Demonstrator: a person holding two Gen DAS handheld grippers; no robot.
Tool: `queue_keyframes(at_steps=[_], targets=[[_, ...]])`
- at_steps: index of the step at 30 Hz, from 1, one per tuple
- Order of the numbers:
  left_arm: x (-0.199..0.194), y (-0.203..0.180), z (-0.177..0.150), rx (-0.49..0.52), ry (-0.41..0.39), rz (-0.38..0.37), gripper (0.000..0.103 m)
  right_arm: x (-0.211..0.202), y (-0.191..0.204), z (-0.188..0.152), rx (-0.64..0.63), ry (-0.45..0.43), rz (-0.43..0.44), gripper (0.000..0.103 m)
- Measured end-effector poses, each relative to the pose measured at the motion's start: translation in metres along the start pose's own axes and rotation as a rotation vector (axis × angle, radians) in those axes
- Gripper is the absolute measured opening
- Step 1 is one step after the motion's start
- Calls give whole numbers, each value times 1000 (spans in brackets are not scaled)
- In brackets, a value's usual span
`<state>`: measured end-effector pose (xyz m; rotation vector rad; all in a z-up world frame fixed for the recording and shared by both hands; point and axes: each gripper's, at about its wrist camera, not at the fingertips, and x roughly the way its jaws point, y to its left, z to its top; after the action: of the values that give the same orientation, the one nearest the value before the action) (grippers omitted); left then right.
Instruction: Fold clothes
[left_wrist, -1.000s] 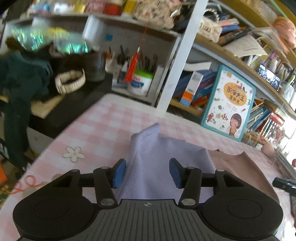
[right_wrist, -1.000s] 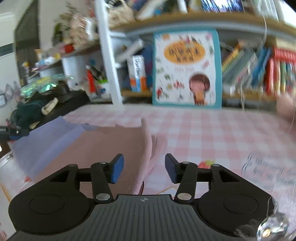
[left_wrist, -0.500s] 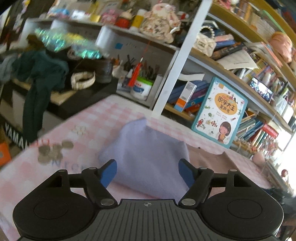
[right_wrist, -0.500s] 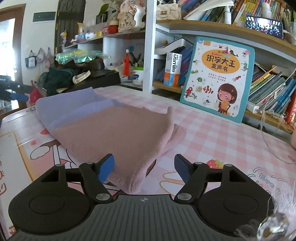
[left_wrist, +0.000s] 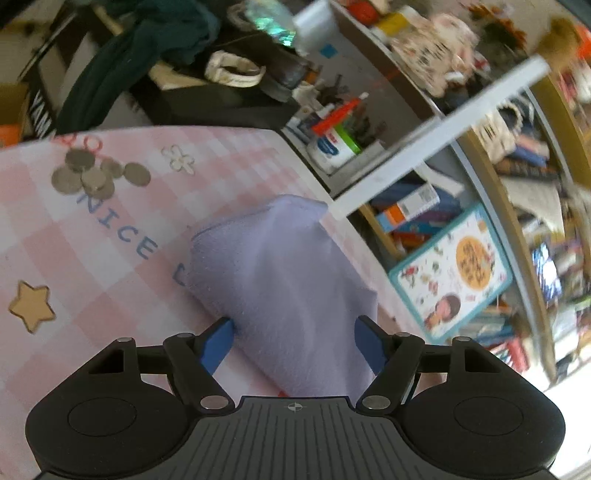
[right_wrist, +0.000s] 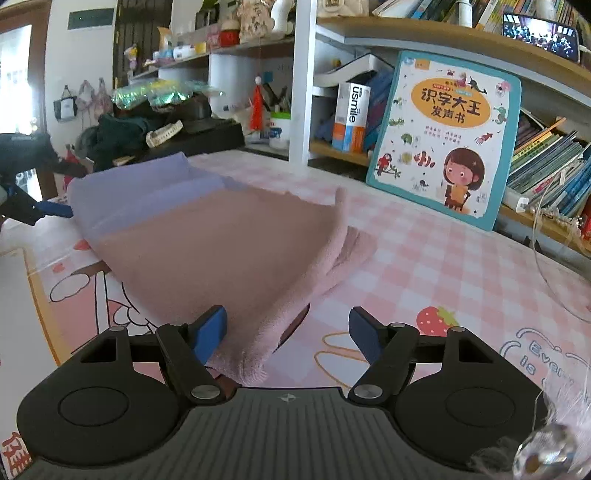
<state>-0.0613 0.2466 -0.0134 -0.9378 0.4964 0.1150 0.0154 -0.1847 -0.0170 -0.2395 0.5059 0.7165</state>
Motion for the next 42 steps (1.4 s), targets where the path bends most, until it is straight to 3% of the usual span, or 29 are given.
queue_keyframes(at_steps=[5,11,14,16,18,19,21,24,26,28,31,33,35,38,42], targets=[[8,12,1,-105,-24,3,71,3,2,-1,-15,17,-12,74],[10,13,1,-146,-63,28,68,6,-2,0,6,36,-17,83],[14,17,2,-163,-70,52,56,6,-3,0,10,39,-13,84],[17,20,2,-175,-74,68,42,6,-3,0,8,40,-12,84],[19,22,3,-187,-77,84,18,6,-1,0,2,41,-12,84],[20,22,3,-187,-76,92,15,7,-1,0,0,43,-12,84],[14,2,-1,-65,-112,103,10,7,-2,0,1,45,-12,84],[-2,-47,-13,238,-211,65,10,8,-2,0,6,48,-12,85],[-8,-60,-19,300,-236,18,14,8,-2,0,9,51,-13,86],[-2,-50,-15,224,-211,24,19,8,-3,0,12,52,-11,86],[15,-16,-6,3,-127,78,26,8,-3,1,10,52,-11,86],[23,1,-8,-90,-98,62,32,9,-4,1,12,53,-9,86],[26,7,-11,-113,-103,46,37,9,-5,0,20,56,-4,86],[30,1,-13,-66,-106,58,45,10,-7,0,35,61,6,86],[37,-3,-13,-41,-104,53,39,10,-7,0,36,62,4,87]])
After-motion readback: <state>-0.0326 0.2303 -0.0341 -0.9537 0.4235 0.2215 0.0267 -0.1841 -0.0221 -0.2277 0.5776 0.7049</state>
